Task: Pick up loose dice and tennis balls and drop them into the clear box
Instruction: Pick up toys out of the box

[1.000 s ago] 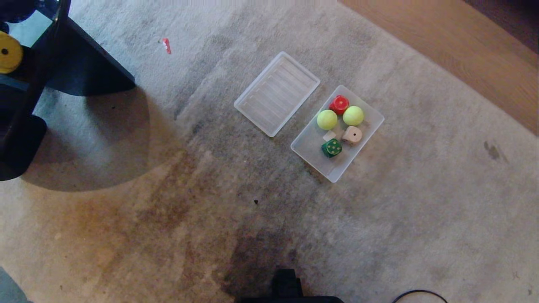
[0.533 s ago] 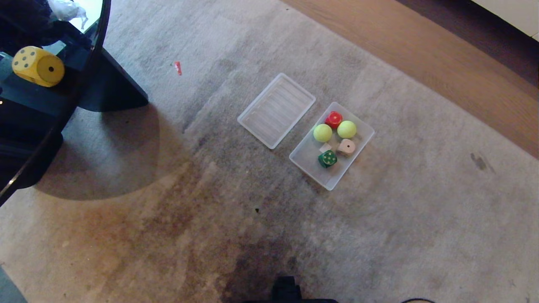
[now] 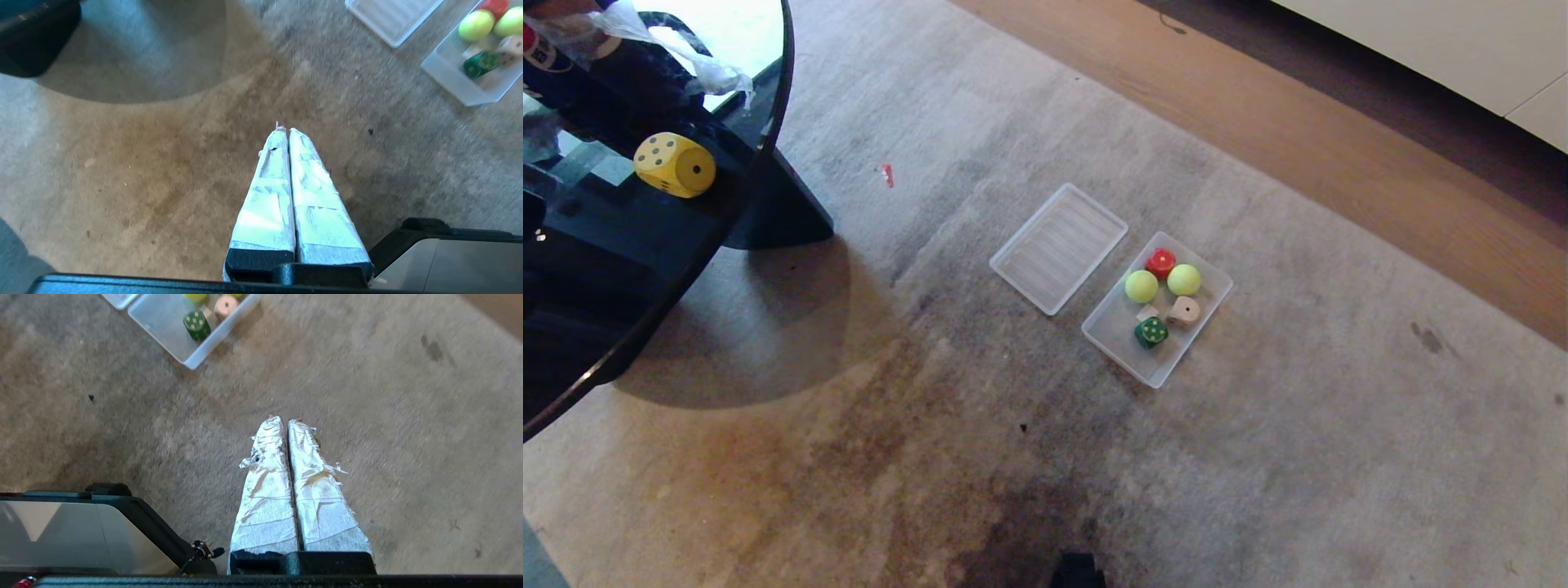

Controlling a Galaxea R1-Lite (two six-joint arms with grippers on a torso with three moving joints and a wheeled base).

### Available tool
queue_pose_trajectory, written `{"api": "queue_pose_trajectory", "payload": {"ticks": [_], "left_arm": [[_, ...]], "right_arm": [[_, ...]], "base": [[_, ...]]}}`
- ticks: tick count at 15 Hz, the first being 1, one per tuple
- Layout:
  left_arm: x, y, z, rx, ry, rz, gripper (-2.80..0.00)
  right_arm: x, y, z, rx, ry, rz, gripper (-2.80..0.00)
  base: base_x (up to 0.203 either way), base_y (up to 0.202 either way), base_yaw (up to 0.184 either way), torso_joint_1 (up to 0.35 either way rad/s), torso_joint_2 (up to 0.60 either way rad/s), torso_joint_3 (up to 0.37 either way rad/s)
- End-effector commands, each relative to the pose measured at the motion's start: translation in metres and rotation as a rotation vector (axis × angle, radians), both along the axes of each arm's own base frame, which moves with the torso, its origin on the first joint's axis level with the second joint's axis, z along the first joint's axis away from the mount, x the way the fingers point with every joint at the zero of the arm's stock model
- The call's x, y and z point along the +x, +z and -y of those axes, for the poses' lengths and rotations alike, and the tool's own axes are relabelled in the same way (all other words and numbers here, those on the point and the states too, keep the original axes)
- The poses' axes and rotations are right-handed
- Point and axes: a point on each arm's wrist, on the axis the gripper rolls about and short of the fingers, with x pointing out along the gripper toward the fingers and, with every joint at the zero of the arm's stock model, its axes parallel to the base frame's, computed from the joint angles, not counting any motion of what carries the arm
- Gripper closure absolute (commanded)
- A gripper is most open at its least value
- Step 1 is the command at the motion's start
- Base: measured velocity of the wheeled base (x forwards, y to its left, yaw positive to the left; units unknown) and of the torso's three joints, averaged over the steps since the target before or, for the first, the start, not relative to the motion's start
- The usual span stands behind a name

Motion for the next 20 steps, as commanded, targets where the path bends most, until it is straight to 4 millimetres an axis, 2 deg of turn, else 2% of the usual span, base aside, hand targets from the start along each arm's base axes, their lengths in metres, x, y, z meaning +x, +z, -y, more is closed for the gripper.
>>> {"api": "queue_pose_trajectory", "payload": {"ticks": [1,20], "left_arm": [[0.0001,-0.0004,0.0,-0.001,0.0,-0.001,0.0],[0.0001,-0.0003,0.0,-0.001,0.0,0.0,0.0]], "right_arm": [[0.0001,0.0,0.0,-0.001,0.0,-0.002,0.0],[0.0001,-0.0001,0.0,0.001,0.0,-0.004,0.0]], "base": [[0.0,0.0,0.0,0.002,0.0,0.203],[0.0,0.0,0.0,0.002,0.0,0.202]]}}
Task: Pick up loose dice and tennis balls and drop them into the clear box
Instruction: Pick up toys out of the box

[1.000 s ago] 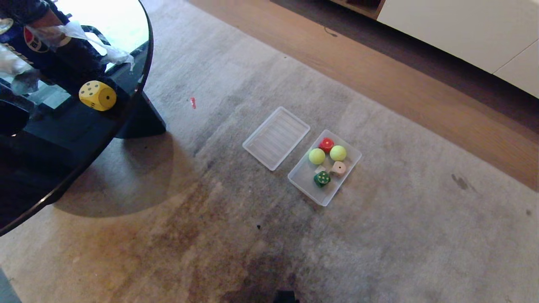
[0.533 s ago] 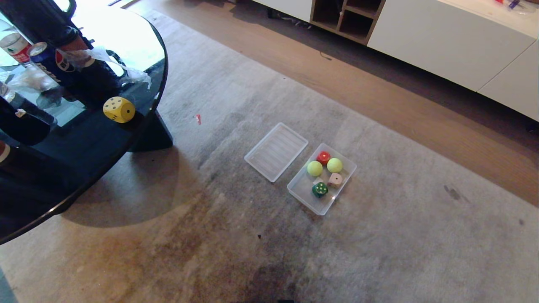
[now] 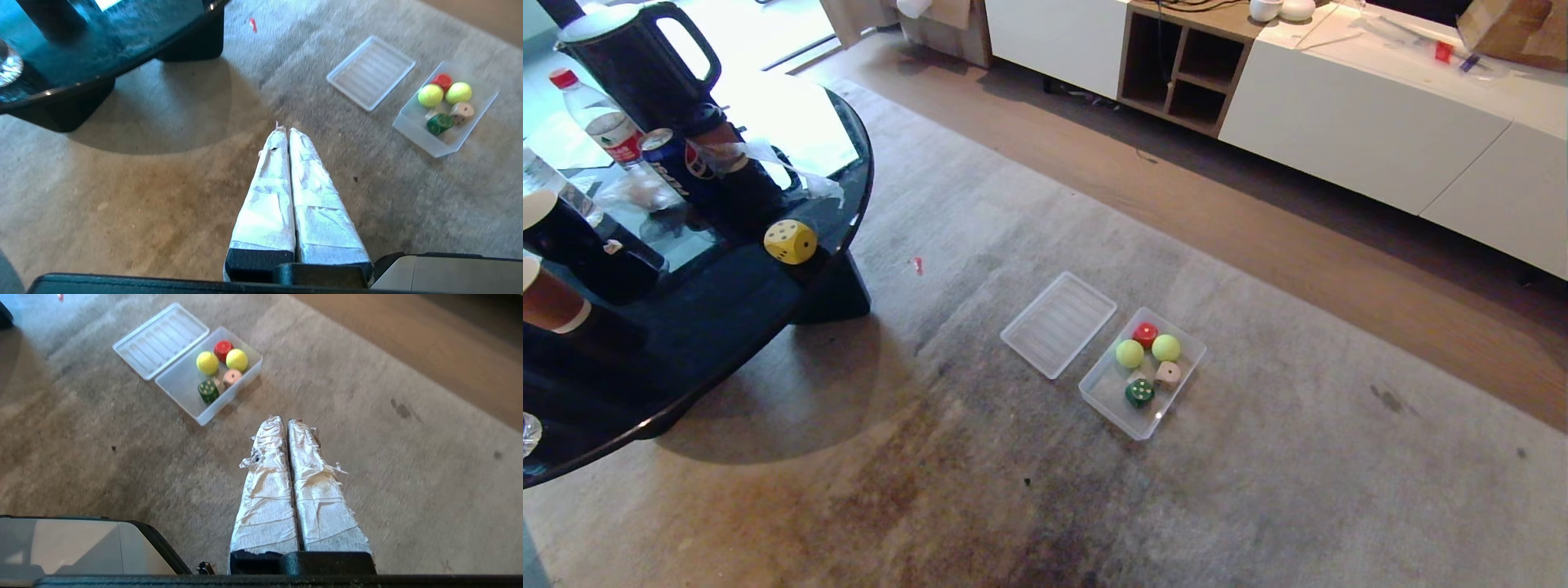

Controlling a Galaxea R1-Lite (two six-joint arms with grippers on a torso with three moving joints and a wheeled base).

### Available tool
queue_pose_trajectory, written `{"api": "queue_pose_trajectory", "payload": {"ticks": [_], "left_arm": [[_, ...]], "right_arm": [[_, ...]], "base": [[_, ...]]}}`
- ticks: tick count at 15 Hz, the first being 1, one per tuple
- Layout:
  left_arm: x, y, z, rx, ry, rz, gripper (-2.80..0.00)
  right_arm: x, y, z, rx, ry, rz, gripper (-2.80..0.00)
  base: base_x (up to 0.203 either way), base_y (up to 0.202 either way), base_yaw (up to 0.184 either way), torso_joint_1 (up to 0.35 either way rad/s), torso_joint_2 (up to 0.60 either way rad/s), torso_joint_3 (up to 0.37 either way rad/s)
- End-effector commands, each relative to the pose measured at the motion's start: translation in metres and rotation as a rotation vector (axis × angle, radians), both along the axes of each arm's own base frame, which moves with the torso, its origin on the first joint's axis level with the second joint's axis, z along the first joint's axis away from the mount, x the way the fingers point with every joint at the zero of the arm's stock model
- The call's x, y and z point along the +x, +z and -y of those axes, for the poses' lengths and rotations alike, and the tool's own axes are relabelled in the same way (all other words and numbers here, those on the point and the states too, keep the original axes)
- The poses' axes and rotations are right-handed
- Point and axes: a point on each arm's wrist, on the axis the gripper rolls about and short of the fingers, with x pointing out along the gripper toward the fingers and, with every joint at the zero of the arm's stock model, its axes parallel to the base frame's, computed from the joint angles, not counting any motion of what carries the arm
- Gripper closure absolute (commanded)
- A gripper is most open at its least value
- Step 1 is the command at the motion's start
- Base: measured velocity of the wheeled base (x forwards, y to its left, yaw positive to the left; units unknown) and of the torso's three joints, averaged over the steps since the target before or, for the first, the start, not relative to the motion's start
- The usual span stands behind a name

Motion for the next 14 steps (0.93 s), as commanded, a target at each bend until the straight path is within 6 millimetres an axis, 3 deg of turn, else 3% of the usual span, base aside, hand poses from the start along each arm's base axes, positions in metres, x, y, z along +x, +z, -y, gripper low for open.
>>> {"api": "queue_pose_trajectory", "payload": {"ticks": [1,14], "left_arm": [[0.0001,-0.0005,0.0,0.0,0.0,-0.001,0.0],[0.0002,-0.0004,0.0,-0.002,0.0,-0.003,0.0]], "right_arm": [[0.0001,0.0,0.0,-0.001,0.001,-0.002,0.0],[0.0001,0.0002,0.0,0.001,0.001,0.0,0.0]], "base": [[0.0,0.0,0.0,0.006,0.0,0.211],[0.0,0.0,0.0,0.002,0.0,0.203]]}}
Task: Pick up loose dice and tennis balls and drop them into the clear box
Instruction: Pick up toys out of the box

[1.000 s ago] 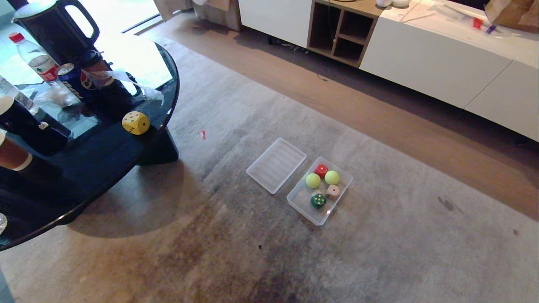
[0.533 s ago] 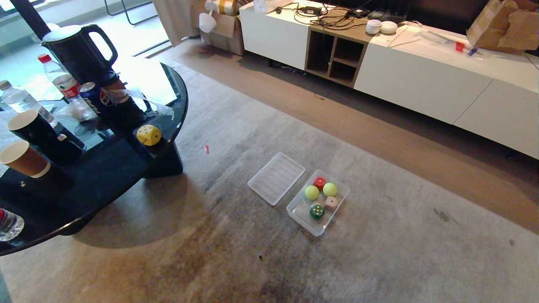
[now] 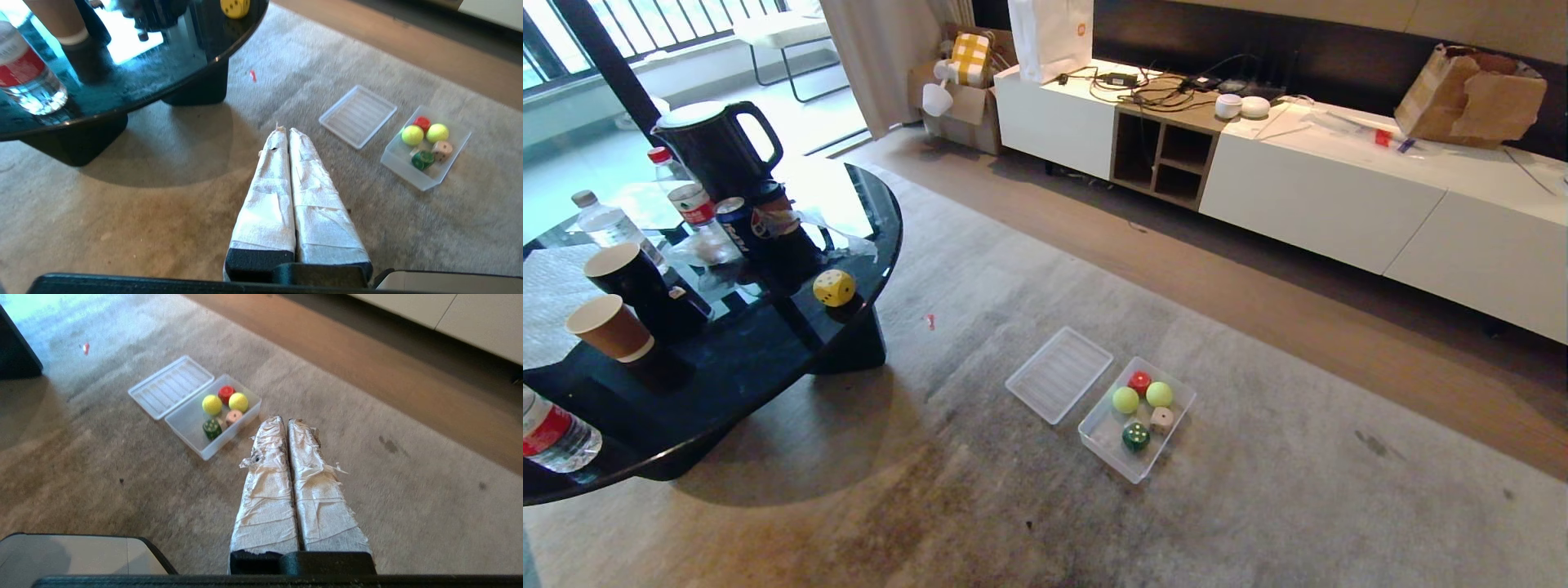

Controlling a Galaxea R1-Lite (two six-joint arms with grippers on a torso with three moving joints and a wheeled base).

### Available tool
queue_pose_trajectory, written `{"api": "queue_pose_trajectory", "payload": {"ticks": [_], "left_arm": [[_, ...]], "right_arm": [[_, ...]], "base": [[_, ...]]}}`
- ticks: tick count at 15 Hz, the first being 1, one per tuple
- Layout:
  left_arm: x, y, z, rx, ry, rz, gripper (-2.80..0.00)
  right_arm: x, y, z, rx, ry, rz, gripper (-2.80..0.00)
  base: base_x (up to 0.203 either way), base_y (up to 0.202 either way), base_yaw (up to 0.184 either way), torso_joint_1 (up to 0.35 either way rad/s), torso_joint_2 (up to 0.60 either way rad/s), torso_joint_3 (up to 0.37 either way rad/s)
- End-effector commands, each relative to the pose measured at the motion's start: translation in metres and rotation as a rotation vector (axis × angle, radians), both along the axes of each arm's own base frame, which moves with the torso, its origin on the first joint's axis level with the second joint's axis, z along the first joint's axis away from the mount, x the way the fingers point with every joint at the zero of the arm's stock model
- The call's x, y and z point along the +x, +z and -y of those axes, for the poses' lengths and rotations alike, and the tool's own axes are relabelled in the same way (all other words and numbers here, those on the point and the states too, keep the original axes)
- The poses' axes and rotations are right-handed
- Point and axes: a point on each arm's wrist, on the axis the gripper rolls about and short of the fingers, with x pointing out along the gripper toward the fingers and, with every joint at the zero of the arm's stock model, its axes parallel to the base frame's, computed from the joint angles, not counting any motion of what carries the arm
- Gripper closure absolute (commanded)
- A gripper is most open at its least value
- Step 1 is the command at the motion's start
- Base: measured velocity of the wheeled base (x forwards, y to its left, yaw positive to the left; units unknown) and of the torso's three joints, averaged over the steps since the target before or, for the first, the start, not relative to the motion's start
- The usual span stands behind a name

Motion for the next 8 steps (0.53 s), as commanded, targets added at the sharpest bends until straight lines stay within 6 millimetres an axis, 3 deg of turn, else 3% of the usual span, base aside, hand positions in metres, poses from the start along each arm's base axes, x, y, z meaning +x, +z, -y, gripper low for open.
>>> {"api": "queue_pose_trajectory", "payload": {"ticks": [1,8], "left_arm": [[0.0002,-0.0004,0.0,-0.001,0.001,-0.003,0.0],[0.0002,-0.0004,0.0,-0.001,0.001,-0.003,0.0]], "right_arm": [[0.0001,0.0001,0.0,-0.001,0.001,-0.002,0.0],[0.0002,-0.0002,0.0,0.001,0.001,-0.002,0.0]], "base": [[0.0,0.0,0.0,0.002,0.01,0.202],[0.0,0.0,0.0,0.001,0.0,0.201]]}}
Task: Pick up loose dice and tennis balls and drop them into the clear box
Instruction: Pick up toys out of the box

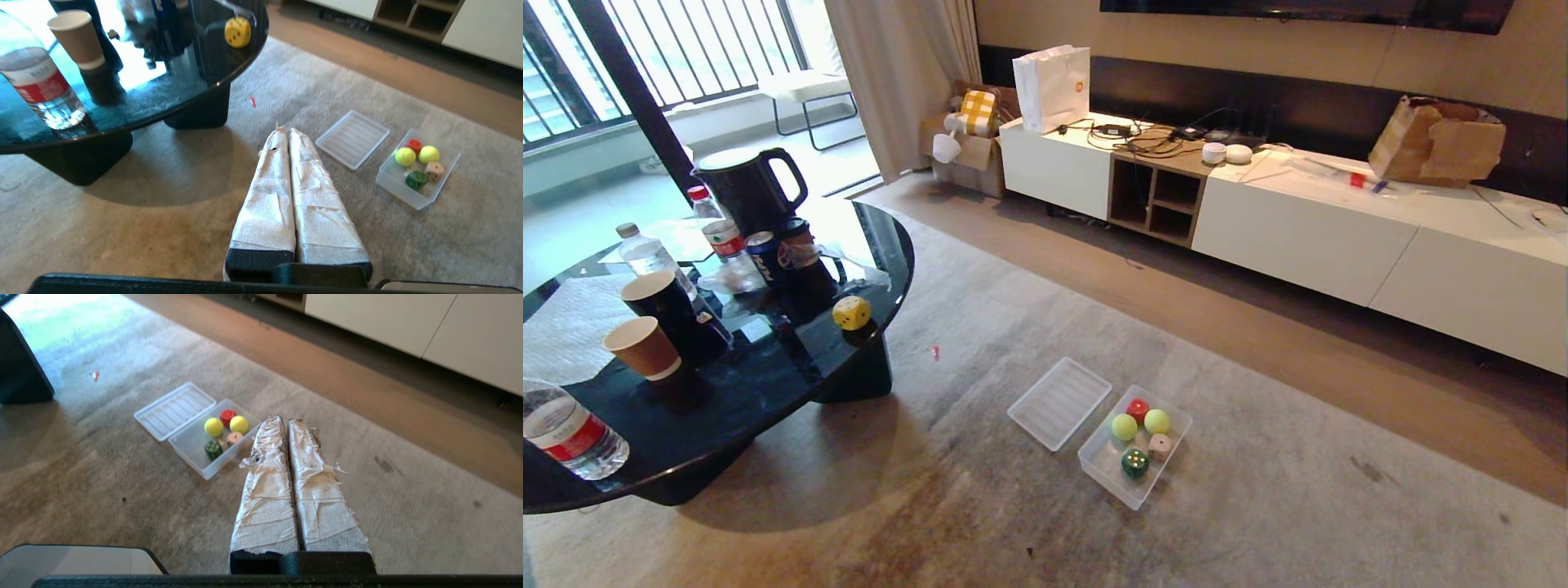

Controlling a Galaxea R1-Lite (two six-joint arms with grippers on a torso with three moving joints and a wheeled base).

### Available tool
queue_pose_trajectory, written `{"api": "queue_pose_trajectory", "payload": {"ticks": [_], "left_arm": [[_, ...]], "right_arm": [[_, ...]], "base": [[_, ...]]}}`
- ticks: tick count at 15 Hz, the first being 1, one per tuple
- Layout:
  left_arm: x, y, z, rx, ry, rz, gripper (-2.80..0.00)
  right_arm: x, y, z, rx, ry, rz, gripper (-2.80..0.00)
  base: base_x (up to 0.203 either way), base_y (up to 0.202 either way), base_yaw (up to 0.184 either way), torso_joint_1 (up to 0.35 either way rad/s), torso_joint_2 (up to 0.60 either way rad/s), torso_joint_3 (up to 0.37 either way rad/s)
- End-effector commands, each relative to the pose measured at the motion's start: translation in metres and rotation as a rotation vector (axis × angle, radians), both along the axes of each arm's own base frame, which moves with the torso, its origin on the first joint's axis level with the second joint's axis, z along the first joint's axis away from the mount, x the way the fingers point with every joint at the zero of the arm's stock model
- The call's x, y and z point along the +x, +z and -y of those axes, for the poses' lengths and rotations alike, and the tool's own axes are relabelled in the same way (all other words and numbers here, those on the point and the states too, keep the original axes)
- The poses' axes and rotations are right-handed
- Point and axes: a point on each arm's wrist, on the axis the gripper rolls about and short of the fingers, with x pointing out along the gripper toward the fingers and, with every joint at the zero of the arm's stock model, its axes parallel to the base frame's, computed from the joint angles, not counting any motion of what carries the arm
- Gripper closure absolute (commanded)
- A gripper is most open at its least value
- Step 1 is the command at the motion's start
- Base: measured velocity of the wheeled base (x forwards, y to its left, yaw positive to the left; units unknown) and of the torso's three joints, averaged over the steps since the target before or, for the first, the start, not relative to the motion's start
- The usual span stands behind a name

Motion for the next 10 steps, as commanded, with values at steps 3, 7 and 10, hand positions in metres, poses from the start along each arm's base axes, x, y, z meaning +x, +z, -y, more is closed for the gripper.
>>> {"api": "queue_pose_trajectory", "payload": {"ticks": [3,7,10], "left_arm": [[0.0002,-0.0004,0.0,-0.001,0.0,-0.003,0.0],[0.0002,-0.0006,0.0,-0.001,0.0,-0.004,0.0],[0.0001,-0.0004,0.0,-0.001,0.0,-0.001,0.0]], "right_arm": [[0.0001,0.0,0.0,-0.001,0.0,-0.002,0.0],[0.0002,0.0002,0.0,-0.001,-0.001,0.004,0.0],[0.0002,0.0002,0.0001,0.007,-0.005,0.005,0.0]], "base": [[0.0,0.0,0.0,0.002,0.0,0.201],[0.0,0.0,0.0,0.002,0.0,0.204],[0.0,0.0,0.0,-0.001,0.0,0.139]]}}
